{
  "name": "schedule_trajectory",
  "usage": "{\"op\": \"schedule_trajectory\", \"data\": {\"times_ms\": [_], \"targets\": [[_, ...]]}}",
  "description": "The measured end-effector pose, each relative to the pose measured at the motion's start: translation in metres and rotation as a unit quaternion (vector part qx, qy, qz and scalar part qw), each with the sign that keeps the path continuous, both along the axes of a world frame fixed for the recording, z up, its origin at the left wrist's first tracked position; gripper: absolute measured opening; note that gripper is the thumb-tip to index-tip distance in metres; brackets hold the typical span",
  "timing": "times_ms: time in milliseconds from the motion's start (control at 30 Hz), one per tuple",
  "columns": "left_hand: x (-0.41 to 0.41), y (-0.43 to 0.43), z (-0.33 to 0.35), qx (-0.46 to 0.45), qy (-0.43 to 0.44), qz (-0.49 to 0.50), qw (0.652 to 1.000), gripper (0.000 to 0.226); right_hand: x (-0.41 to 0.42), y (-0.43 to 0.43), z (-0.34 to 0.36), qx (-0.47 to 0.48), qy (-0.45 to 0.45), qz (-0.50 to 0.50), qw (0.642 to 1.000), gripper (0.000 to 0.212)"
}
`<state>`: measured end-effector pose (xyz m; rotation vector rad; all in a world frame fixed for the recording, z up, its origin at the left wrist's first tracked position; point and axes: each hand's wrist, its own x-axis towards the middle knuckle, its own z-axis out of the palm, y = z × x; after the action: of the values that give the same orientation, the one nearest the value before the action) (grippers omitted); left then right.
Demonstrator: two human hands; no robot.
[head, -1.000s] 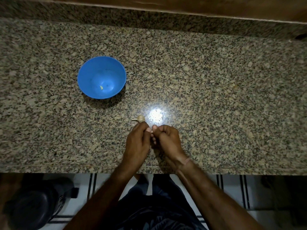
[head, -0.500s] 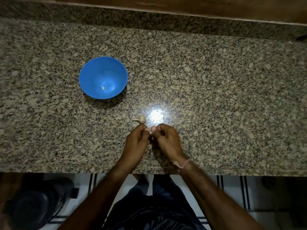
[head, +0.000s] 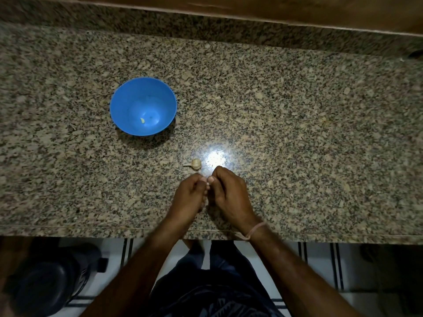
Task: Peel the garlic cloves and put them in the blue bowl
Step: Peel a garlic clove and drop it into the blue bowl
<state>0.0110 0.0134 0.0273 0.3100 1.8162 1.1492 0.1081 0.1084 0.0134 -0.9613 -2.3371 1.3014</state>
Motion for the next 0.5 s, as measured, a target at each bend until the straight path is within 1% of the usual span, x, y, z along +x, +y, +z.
{"op": "schedule_trajectory", "data": {"times_ms": [33, 67, 100, 167, 233, 300, 400, 500], "targets": [[0.001, -0.003, -0.001, 0.009, 0.106, -0.024, 0.994, 0.028, 0.0, 0.001, 0.001, -0.036, 0.005, -0.02, 0.999, 0.026], [0.002, -0.004, -0.002, 0.019, 0.184, -0.04, 0.982, 0.025, 0.0, 0.002, 0.0, -0.092, 0.012, -0.046, 0.995, 0.027], [0.002, -0.004, 0.0, 0.034, 0.227, -0.042, 0.972, 0.021, 0.001, 0.002, -0.001, -0.152, 0.017, -0.069, 0.986, 0.028], [0.002, -0.004, 0.003, 0.055, 0.258, -0.033, 0.964, 0.017, 0.001, 0.002, -0.003, -0.255, 0.027, -0.104, 0.961, 0.025], [0.002, -0.005, 0.007, 0.054, 0.253, -0.011, 0.966, 0.013, 0.002, -0.001, -0.004, -0.333, 0.054, -0.119, 0.934, 0.021], [0.002, -0.007, 0.009, 0.049, 0.221, 0.016, 0.974, 0.01, 0.004, -0.004, -0.002, -0.366, 0.08, -0.121, 0.919, 0.02], [0.001, -0.006, 0.01, 0.036, 0.183, 0.021, 0.982, 0.01, 0.007, -0.003, 0.0, -0.323, 0.088, -0.113, 0.936, 0.012], [0.0, -0.006, 0.005, 0.026, 0.13, 0.001, 0.991, 0.019, 0.006, -0.003, 0.001, -0.258, 0.079, -0.095, 0.958, 0.009]]}}
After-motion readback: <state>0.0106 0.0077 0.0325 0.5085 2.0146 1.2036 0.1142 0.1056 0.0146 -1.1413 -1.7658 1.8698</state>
